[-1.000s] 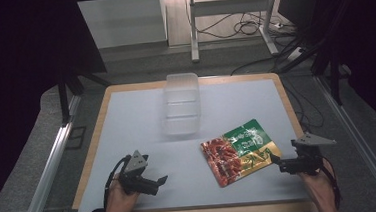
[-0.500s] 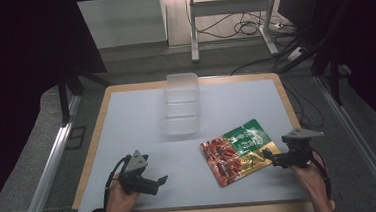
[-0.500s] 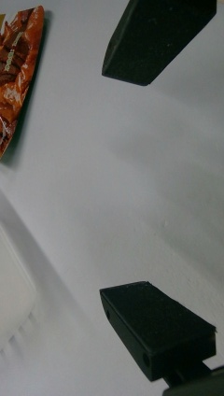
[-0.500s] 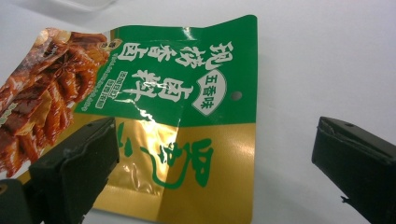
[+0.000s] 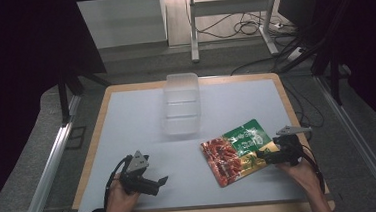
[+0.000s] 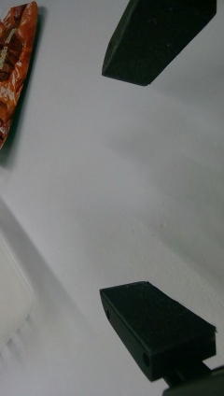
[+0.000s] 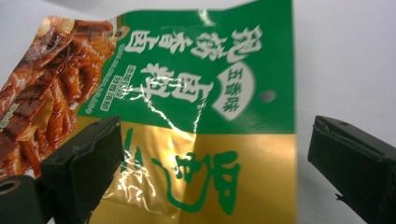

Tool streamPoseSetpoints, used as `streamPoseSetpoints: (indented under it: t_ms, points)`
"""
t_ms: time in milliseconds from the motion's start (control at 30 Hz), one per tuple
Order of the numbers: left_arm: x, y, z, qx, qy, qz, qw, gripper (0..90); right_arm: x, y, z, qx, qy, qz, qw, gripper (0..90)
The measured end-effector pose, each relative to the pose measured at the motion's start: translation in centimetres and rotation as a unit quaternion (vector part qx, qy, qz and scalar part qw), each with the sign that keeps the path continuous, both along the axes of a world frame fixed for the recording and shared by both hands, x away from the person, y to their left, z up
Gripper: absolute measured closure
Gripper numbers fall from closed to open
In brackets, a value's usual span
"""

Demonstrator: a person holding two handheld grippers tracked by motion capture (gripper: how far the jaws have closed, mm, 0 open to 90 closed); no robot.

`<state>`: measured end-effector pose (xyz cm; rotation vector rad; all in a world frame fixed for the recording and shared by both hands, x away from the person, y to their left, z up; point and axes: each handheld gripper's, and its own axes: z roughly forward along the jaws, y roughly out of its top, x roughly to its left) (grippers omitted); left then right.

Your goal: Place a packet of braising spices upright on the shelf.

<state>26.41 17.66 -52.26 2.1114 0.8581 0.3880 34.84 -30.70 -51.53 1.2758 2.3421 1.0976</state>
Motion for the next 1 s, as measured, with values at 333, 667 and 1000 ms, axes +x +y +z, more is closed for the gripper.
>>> streamPoseSetpoints:
  t_ms: [333,667,1000]
  points:
    - [0.0,-0.1,0.0,0.008,0.001,-0.003,1.0,0.0,0.2,1.0,0.8,-0.001,-0.002,0.01,1.0,30.5]
    - [0.1,-0.3,-0.2,0.016,0.002,-0.002,0.9999,0.0,1.4,2.6,1.8,-0.042,-0.007,0.022,0.9989,45.7]
    - [0.1,-0.4,-0.2,0.018,0.003,-0.003,0.9998,0.0,4.1,3.8,1.3,-0.076,0.029,0.024,0.9964,56.6]
